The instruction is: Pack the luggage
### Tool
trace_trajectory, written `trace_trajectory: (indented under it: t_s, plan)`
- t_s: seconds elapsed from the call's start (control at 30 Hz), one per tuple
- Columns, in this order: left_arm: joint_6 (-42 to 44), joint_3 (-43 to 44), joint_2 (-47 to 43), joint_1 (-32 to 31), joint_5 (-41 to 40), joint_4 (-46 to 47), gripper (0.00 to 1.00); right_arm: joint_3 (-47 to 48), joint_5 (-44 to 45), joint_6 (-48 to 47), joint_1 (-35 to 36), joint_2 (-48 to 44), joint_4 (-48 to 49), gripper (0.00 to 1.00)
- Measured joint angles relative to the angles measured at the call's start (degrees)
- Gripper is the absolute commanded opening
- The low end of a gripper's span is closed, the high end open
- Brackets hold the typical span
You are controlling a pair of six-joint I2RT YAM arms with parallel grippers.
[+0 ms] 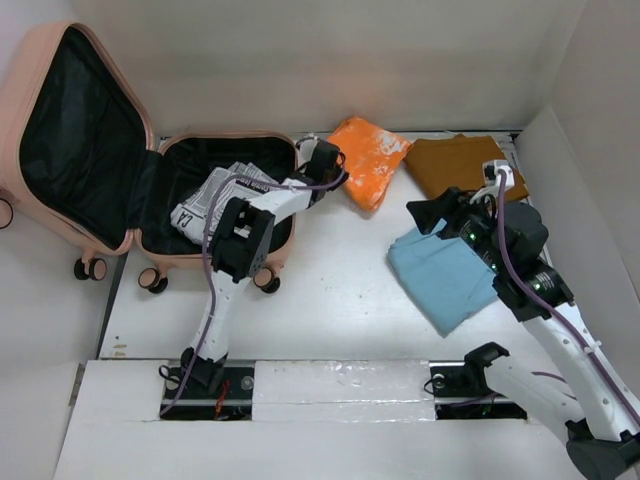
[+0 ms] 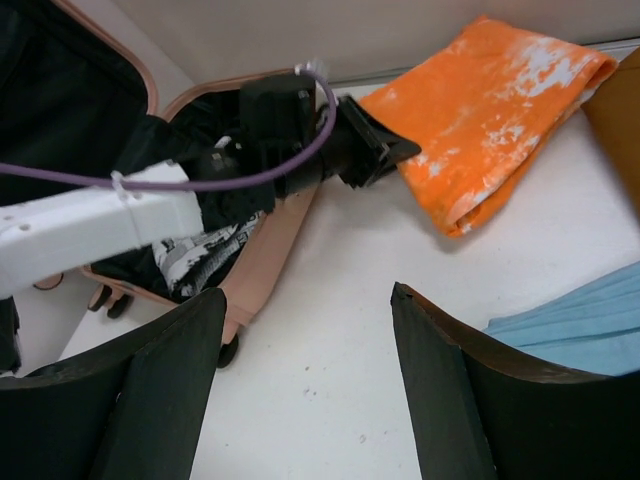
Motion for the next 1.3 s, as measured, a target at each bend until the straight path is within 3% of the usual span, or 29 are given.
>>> trace_trajectory:
  t_s: [0.27, 0.47, 0.57, 0.8, 1.1, 1.27, 1.3]
  plan:
    - [18.23, 22.32, -2.45, 6.71, 13.18, -18.60, 0.00, 0.00, -3.17, 0.02, -0.02, 0.63, 0.94, 0.73]
    - [28.57, 24.22, -10.86, 13.68, 19.17, -29.92, 0.00, 0.00, -5.35, 0.24, -0.02, 1.03, 1.70, 0.73]
    - [31.74, 15.63, -18.08, 17.38, 18.49, -30.77, 0.00, 0.02, -6.29, 0.37, -0.02, 1.03, 1.81, 0.73]
    - [28.98, -19.52, -38.25, 29.22, 22.60, -20.79, 0.00, 0.02, -7.10, 0.50, 0.00, 0.92, 2.16, 0.73]
    - [25.24, -38.84, -43.45, 44.24, 21.09, -14.60, 0.00, -0.15, -7.58, 0.66, 0.39, 0.33, 2.29, 0.73]
    - [23.93, -39.63, -41.44, 44.76, 18.38, -15.43, 0.23, -1.14, -7.85, 0.68, 0.39, 0.24, 2.56, 0.73]
    - [23.85, -39.63, -41.40, 44.68, 17.68, -15.63, 0.39, -1.29, -7.82, 0.68, 0.39, 0.24, 2.54, 0.73]
